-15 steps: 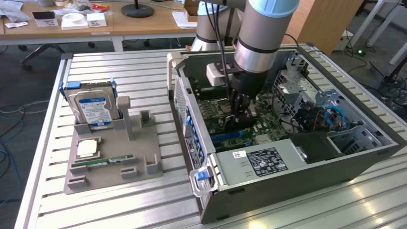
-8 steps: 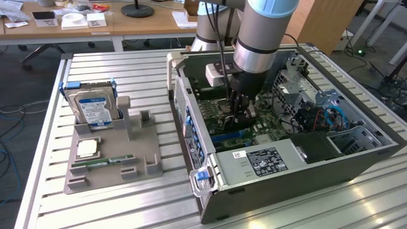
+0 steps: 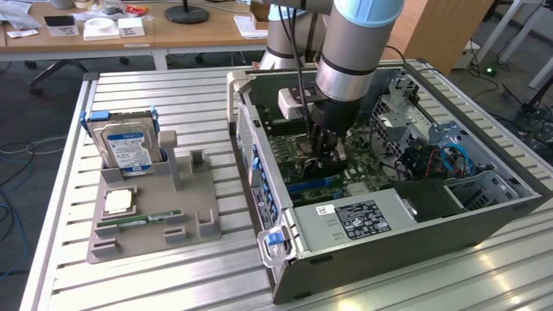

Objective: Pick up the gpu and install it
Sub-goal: 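Insert the gpu into the slot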

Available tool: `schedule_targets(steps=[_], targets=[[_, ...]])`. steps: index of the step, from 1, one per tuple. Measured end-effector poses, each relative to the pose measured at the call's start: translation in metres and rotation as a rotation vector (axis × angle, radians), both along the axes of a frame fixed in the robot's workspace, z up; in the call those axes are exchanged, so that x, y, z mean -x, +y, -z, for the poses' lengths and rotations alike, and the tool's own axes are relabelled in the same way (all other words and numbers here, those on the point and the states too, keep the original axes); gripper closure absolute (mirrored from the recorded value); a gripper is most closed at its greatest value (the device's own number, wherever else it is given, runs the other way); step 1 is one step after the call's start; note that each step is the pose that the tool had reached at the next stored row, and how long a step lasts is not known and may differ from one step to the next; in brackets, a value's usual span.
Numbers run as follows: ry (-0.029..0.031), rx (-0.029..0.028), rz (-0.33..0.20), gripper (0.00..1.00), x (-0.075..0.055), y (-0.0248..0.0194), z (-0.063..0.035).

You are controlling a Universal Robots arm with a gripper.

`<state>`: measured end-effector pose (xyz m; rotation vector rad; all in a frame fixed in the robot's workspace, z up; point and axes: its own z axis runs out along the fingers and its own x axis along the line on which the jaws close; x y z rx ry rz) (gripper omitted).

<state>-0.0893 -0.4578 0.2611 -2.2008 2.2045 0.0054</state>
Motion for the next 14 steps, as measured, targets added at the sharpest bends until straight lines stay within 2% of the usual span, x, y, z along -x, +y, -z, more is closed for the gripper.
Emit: schedule_targets(steps=[14], targets=[[0.0,0.0001,0.025,0.74,0.001,-0.0002,0.0038]])
